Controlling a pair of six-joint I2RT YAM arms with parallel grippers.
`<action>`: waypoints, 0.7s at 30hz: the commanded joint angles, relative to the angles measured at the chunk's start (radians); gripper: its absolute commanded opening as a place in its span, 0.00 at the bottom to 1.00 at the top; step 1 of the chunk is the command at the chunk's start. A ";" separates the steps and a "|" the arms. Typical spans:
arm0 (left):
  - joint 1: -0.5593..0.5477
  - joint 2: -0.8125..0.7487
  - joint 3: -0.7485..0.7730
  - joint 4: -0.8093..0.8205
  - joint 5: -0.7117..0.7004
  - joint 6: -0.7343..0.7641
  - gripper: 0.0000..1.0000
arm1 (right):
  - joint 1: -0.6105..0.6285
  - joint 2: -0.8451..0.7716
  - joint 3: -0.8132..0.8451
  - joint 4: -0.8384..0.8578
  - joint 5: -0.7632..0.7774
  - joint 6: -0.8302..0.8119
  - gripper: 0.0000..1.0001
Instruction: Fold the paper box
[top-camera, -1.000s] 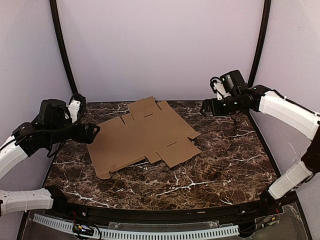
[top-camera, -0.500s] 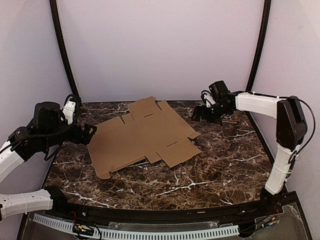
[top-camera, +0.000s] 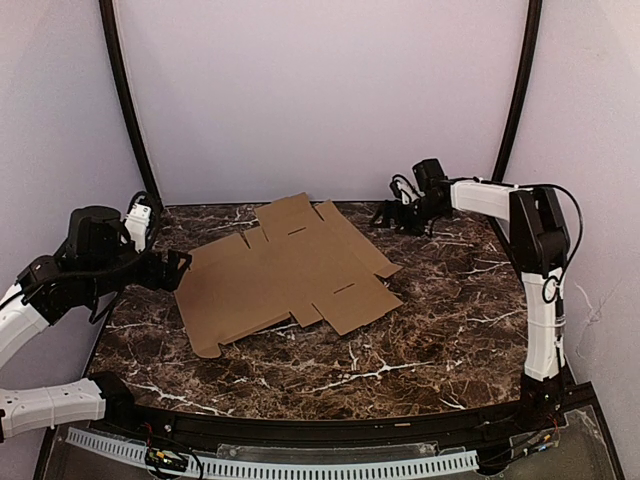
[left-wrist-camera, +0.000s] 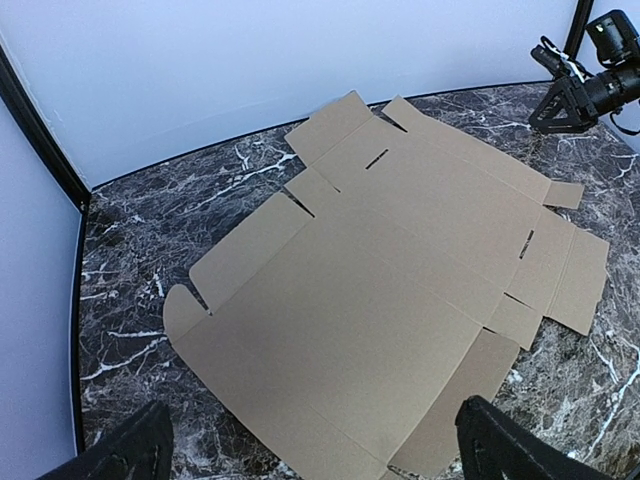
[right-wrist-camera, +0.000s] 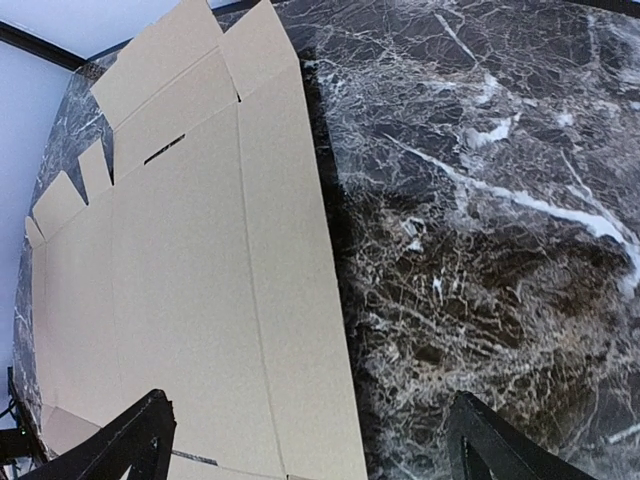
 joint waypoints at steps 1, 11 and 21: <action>-0.004 0.002 -0.017 0.005 0.020 0.011 1.00 | -0.013 0.093 0.116 0.007 -0.130 -0.015 0.93; -0.004 0.037 -0.014 0.015 0.042 -0.011 1.00 | -0.037 0.282 0.280 0.022 -0.365 0.019 0.89; -0.004 0.023 -0.050 0.050 0.166 -0.167 1.00 | -0.047 0.406 0.360 0.071 -0.502 0.055 0.87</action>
